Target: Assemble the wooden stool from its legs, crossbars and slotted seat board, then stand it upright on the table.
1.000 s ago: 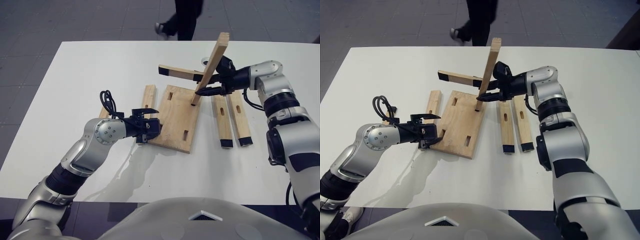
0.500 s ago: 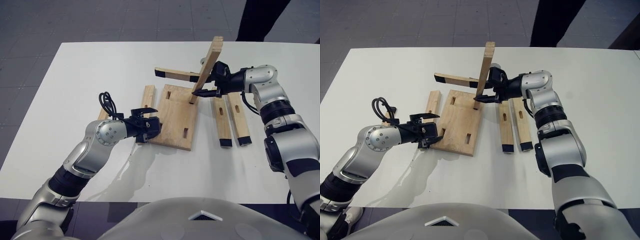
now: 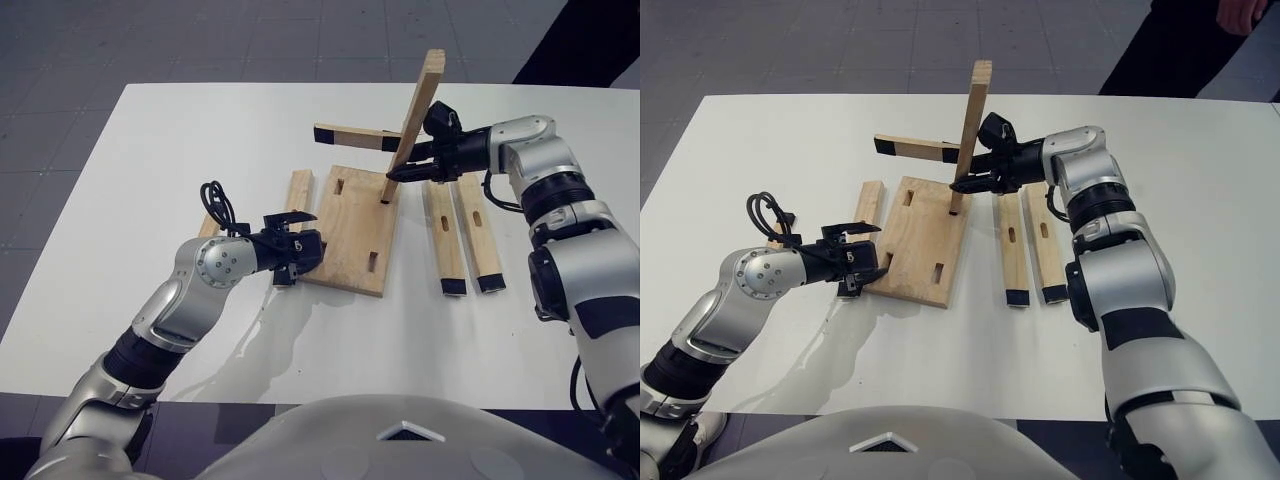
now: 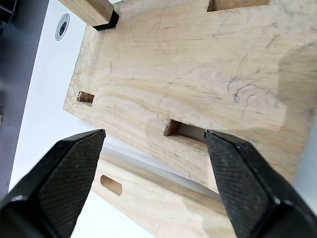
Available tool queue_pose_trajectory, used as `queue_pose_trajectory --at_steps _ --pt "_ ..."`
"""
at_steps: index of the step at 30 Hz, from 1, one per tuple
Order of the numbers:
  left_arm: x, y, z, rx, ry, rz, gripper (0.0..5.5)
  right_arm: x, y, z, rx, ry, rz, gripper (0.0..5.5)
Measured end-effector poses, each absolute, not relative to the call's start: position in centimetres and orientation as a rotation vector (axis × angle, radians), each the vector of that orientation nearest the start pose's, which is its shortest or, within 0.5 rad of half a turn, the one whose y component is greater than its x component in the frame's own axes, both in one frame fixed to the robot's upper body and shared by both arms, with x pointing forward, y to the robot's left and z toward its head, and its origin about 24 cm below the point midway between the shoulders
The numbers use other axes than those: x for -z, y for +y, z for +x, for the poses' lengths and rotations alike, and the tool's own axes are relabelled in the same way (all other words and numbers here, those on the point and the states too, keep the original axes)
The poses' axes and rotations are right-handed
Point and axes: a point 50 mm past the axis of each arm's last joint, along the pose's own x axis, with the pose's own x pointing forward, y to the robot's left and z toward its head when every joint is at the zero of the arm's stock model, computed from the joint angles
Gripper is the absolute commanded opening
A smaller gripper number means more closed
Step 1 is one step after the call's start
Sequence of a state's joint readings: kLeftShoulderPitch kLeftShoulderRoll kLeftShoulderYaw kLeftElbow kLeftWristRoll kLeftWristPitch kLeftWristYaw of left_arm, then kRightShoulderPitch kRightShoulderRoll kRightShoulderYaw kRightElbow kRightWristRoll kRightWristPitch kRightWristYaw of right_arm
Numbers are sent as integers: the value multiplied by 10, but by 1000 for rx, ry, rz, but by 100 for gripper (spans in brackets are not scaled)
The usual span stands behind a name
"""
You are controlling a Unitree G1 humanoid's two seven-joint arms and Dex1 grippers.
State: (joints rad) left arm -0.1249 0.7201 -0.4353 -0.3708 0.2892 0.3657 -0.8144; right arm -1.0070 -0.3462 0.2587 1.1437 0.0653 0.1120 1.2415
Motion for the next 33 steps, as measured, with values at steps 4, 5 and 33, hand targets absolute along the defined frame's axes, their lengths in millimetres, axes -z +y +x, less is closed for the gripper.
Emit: queue_pose_trajectory --at_steps 4,5,33 --pt "-72 147 226 1053 346 987 373 -93 -145 368 -1231 514 -261 207" --pt "-72 147 226 1051 347 986 373 -92 -145 368 -1233 508 -265 207" --pt "-71 147 228 1052 347 986 373 -86 -160 362 -1151 480 -32 207"
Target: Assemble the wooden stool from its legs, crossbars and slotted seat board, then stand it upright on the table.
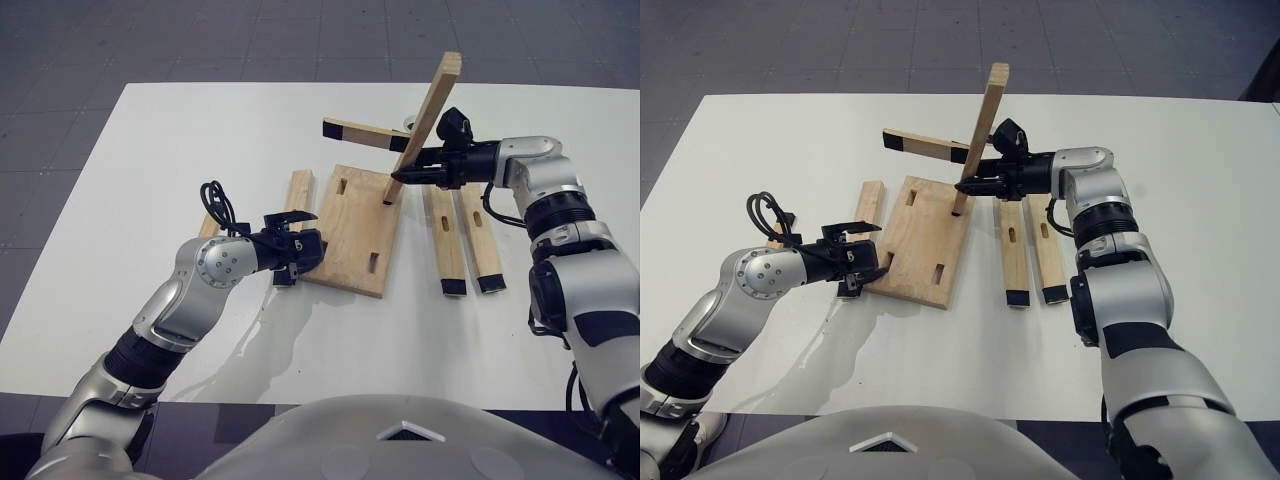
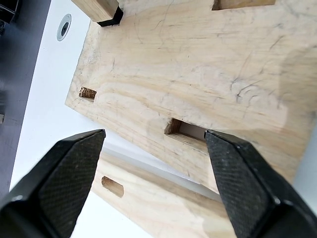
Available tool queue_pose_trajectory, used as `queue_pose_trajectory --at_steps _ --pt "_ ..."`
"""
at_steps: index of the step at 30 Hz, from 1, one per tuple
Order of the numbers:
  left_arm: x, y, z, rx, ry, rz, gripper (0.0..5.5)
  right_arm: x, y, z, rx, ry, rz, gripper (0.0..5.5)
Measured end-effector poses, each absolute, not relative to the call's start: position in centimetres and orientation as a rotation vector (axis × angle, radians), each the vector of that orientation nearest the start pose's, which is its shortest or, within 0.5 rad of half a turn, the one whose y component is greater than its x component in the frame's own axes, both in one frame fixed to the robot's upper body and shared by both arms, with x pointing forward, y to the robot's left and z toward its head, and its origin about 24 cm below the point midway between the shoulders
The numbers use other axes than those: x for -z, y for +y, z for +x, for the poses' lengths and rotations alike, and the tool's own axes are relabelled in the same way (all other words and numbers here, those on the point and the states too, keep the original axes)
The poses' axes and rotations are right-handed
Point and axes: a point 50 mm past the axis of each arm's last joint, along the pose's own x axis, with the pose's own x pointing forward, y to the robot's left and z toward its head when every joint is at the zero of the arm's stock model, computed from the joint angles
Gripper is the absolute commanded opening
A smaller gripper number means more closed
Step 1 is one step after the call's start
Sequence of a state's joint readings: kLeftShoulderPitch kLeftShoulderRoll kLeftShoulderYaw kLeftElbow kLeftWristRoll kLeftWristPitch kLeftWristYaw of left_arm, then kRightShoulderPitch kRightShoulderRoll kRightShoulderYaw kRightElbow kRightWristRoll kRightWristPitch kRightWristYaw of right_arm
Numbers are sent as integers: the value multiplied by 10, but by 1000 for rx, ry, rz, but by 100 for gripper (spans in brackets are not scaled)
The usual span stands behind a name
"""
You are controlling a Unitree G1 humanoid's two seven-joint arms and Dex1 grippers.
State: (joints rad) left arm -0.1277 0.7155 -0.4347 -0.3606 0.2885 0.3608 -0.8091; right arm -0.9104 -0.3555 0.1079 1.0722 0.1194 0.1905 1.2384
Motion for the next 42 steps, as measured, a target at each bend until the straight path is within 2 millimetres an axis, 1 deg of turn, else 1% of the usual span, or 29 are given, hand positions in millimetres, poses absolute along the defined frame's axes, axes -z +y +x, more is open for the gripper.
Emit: queue_pose_trajectory --at_steps 7,14,17,21,25,26,28,30,31,33,37,39,40,42 --pt "-71 147 228 1053 343 987 373 -87 -162 363 -1149 483 -17 207" --pt "-71 147 228 1050 349 985 373 -83 -159 357 -1190 389 -147 207" --pt "-72 147 228 1050 346 985 373 -81 -158 354 -1186 377 -166 207" --pt "-72 147 227 1050 347 984 373 -81 -157 354 -1185 374 -172 207" --pt "-72 147 227 1050 347 984 373 -81 -158 354 -1176 385 -141 207" --pt "-71 147 227 1050 348 984 373 -81 -159 354 -1172 384 -124 244" --pt "-71 147 227 1052 349 983 373 -78 -161 353 -1153 410 -108 277" --pt "-72 146 227 1055 340 982 373 -56 -169 344 -1109 499 -59 321" --pt "-72 146 227 1055 341 983 373 -54 -170 343 -1102 505 -54 348" --pt "-72 146 227 1056 341 981 373 -55 -170 343 -1101 500 -56 394" --pt "-72 146 227 1057 341 981 373 -56 -171 344 -1092 492 -54 465" --pt "-72 146 227 1057 341 981 373 -62 -172 345 -1099 479 -78 501" --pt "-72 146 227 1056 341 980 373 -64 -173 345 -1100 475 -100 501" --pt "-72 145 227 1055 342 976 373 -69 -182 343 -1088 475 -167 501"
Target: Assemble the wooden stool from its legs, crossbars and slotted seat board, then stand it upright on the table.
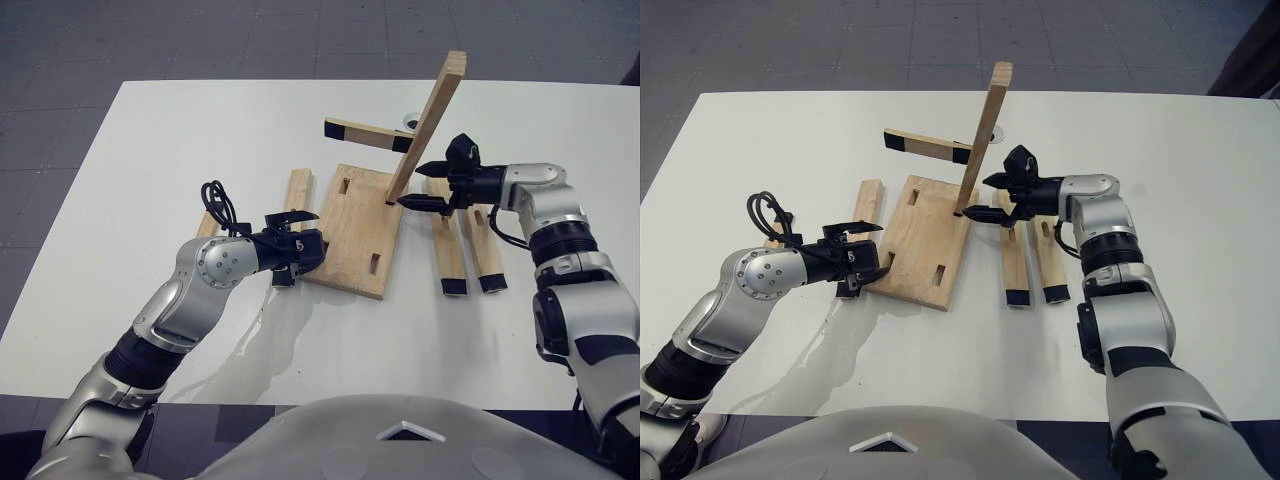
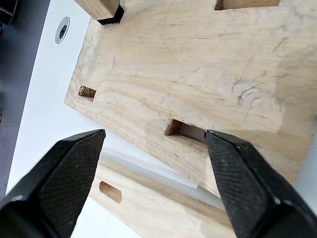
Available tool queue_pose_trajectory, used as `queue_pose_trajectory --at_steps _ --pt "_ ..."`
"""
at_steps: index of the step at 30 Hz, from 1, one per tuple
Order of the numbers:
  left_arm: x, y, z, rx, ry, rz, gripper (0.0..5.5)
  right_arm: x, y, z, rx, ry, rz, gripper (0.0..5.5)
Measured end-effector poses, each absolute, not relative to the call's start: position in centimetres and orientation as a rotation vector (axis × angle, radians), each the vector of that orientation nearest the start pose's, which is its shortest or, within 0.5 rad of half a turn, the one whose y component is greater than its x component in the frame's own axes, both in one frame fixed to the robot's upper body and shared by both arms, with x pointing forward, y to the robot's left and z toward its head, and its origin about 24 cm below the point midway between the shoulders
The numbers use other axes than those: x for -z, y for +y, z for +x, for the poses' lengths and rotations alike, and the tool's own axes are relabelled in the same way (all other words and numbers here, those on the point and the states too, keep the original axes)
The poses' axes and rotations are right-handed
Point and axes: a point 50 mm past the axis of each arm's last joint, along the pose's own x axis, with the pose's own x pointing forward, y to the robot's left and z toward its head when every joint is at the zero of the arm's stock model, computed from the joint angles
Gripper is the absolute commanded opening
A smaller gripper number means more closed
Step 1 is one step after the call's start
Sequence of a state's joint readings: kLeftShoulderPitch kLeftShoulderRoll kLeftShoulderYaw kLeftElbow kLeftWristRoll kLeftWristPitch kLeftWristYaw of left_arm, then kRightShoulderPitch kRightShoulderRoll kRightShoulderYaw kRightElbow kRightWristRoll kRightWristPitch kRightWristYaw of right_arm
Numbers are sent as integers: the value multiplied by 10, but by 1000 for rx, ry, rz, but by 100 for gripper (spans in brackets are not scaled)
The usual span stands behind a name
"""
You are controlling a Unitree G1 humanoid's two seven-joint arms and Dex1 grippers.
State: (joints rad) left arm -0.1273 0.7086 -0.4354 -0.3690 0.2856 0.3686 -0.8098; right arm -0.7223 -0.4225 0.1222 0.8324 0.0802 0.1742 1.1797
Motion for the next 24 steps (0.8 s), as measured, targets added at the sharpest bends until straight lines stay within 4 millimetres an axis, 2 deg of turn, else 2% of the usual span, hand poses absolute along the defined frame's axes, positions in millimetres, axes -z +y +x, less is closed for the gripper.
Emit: queue_pose_trajectory --at_steps 3,5,8,11,15,17,21,24 --pt "-72 138 230 1055 341 951 373 -84 -196 342 -1075 456 -259 501" --pt "-72 127 230 1075 331 922 373 -96 -208 343 -1030 445 -309 501" --pt "-73 118 231 1087 329 897 373 -107 -215 346 -951 419 -266 443" --pt "-73 114 232 1095 325 889 373 -131 -218 355 -890 353 -253 379" --pt "-72 116 233 1097 325 891 373 -196 -230 370 -772 168 -229 311" --pt "-71 116 233 1098 325 893 373 -214 -228 373 -762 120 -236 280" --pt "-70 117 233 1103 319 897 373 -231 -224 379 -709 65 -229 212" --pt "-70 117 233 1104 317 898 373 -248 -207 387 -669 -17 -81 182"
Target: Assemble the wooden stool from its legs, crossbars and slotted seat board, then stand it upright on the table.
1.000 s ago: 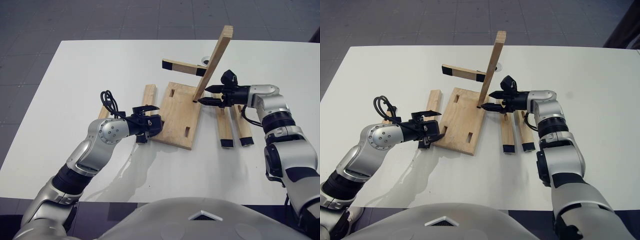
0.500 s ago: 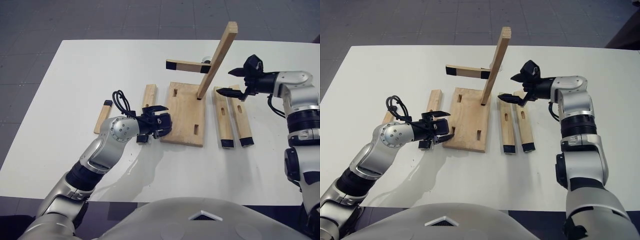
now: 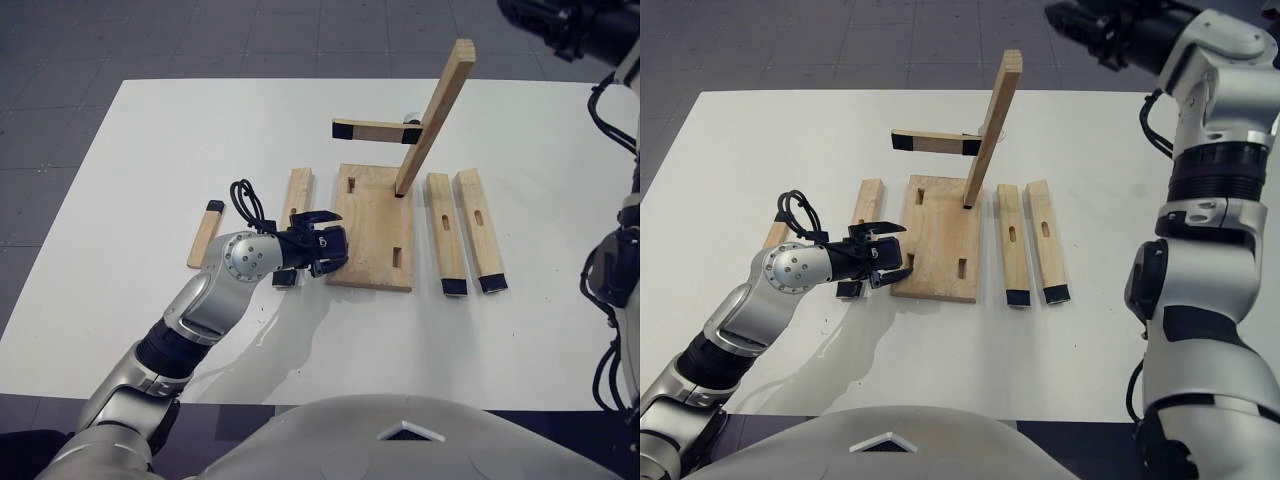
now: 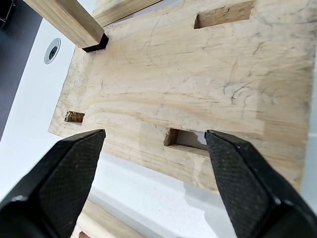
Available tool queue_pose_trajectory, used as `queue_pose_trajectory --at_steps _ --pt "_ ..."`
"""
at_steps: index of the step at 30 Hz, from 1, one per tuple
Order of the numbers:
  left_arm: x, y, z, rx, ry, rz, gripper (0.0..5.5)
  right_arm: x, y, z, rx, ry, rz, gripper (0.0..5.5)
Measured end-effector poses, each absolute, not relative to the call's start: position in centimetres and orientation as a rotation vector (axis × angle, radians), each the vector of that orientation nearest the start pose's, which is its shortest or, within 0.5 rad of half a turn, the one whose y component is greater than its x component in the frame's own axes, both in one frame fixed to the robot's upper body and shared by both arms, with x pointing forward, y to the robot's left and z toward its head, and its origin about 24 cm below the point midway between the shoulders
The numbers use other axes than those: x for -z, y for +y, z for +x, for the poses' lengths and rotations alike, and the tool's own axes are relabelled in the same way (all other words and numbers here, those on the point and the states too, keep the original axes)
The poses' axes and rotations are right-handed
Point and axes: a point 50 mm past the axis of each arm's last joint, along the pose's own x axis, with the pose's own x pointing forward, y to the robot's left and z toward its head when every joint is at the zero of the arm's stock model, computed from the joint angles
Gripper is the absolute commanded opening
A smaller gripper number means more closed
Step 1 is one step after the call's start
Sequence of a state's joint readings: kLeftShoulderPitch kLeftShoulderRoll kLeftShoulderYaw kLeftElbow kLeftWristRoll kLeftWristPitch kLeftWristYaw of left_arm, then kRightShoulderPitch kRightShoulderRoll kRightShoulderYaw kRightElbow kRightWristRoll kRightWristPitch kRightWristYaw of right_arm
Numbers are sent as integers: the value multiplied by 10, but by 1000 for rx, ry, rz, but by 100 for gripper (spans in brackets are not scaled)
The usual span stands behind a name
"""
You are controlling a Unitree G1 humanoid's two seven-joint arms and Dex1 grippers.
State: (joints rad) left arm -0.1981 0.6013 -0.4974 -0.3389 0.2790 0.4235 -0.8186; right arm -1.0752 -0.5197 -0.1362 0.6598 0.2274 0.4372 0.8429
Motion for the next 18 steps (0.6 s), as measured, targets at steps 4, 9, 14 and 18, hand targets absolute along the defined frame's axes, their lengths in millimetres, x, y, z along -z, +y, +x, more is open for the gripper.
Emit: queue_pose_trajectory --at_steps 4,9,14,18 --pt "-70 117 234 1106 315 899 373 -269 -172 393 -721 -51 74 182" --pt "-70 117 234 1106 314 898 373 -264 -156 393 -769 13 81 182" --pt "-70 117 233 1105 314 898 373 -262 -142 393 -800 17 72 182" --pt "-70 117 233 1105 314 898 373 -259 -134 390 -824 16 44 182"
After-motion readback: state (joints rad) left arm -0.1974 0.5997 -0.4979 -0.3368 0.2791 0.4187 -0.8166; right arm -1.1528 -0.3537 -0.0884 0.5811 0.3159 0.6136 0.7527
